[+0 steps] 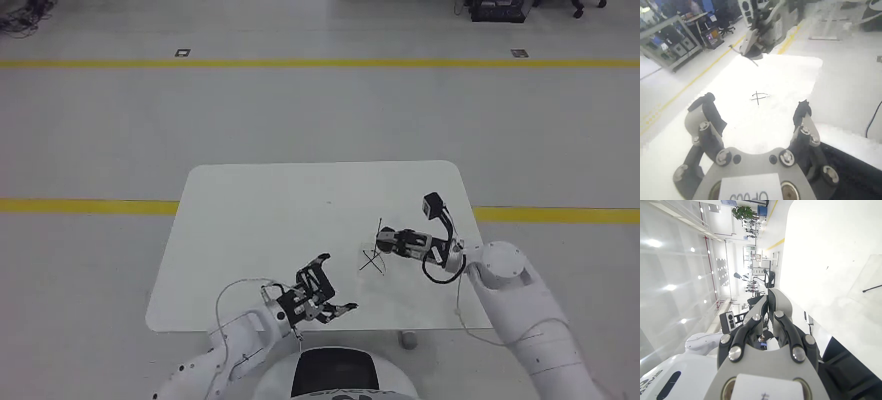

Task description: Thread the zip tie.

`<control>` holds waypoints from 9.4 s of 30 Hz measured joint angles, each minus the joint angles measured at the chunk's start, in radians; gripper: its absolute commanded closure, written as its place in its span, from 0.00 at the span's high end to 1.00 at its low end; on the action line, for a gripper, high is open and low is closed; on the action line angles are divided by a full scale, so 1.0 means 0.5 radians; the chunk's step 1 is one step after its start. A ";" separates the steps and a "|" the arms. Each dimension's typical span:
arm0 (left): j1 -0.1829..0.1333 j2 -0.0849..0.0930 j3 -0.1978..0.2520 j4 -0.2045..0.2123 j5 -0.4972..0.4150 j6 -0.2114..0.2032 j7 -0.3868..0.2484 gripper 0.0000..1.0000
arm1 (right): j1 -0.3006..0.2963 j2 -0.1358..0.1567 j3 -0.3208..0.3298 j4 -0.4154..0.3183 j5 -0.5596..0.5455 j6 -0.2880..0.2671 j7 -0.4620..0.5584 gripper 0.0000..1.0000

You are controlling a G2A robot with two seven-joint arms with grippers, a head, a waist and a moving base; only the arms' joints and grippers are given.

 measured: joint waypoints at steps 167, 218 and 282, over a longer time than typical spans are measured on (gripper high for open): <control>-1.998 0.284 1.580 0.363 -0.021 0.528 -0.256 0.17 | -0.105 -0.099 -0.151 -0.113 0.594 0.184 -0.642 0.00; -2.015 0.255 1.580 0.359 -0.021 0.330 -0.262 0.00 | -0.078 -0.113 -0.164 -0.089 0.569 0.183 -0.627 0.00; -1.776 0.339 0.984 0.907 -2.131 -0.084 -0.453 0.00 | -0.112 -0.106 -0.138 -0.121 0.483 0.186 -0.586 1.00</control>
